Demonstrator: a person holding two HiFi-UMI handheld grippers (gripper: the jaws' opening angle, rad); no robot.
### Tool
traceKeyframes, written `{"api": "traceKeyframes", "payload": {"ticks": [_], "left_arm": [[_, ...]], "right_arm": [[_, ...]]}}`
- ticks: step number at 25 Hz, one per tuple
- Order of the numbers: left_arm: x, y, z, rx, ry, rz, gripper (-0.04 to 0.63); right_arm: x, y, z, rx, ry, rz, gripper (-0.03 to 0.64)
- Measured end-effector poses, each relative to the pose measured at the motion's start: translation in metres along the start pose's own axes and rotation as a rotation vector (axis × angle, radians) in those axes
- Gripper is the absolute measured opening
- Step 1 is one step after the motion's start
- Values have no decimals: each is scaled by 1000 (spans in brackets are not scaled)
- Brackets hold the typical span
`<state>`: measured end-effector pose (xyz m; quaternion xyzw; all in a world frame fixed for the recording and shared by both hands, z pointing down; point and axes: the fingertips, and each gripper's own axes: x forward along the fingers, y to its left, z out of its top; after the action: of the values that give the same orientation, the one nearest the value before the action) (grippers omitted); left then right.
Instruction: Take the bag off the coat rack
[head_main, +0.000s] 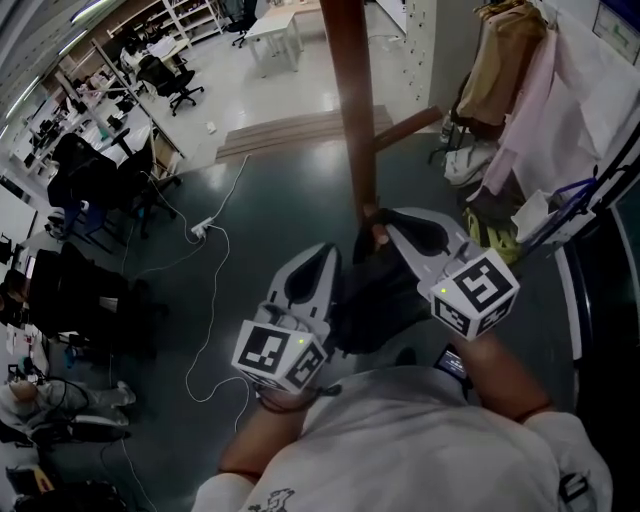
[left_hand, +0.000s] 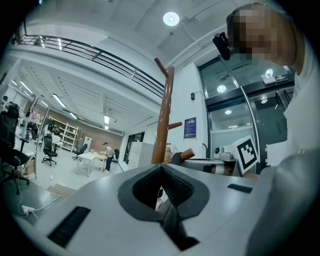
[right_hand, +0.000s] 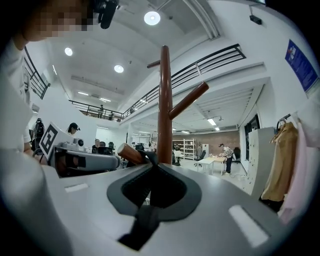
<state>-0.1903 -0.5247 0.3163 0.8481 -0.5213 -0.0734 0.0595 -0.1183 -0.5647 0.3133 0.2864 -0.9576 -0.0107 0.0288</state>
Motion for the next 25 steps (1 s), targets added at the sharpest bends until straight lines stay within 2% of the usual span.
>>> {"api": "traceKeyframes", "payload": {"ticks": [13,21,25], "left_arm": [[-58,-19,21,34,-25,-88,2],[-87,-29,2,13,8,-138,2],[-97,-36,-8,-27,19,-156,2]], "right_arm": [[-37,35,20,34,-64,-158,25],[-52,72,-4,73,-57,-211,25],[-64,83,-13,98,-51,-221,23]]}}
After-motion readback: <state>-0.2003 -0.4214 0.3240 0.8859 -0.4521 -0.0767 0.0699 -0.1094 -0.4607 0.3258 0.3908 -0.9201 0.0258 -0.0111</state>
